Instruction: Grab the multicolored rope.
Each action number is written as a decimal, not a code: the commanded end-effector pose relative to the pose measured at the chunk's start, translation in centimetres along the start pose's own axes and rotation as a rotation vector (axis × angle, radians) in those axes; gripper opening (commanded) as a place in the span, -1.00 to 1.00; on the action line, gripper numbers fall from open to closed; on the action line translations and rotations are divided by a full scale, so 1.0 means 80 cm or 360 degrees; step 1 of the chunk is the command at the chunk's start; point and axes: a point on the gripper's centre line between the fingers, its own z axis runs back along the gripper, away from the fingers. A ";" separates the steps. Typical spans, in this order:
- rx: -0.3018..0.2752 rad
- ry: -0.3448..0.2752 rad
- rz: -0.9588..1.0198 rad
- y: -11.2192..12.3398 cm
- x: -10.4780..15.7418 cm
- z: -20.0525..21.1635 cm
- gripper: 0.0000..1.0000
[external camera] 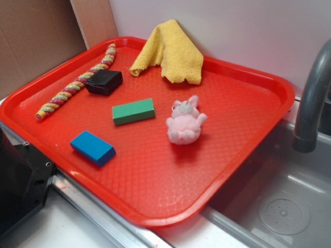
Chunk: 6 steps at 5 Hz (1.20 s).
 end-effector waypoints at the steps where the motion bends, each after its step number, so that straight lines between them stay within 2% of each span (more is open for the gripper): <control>1: 0.0000 0.0000 0.0000 0.000 0.000 0.000 1.00; 2: 0.0303 -0.0002 0.0235 0.063 0.041 -0.065 1.00; 3: 0.0155 -0.0155 0.0282 0.117 0.044 -0.126 1.00; 4: 0.0089 -0.0237 0.0387 0.148 0.050 -0.175 1.00; 5: -0.0003 -0.0175 0.0454 0.176 0.048 -0.218 1.00; 6: -0.0004 -0.0100 0.0404 0.170 0.060 -0.243 1.00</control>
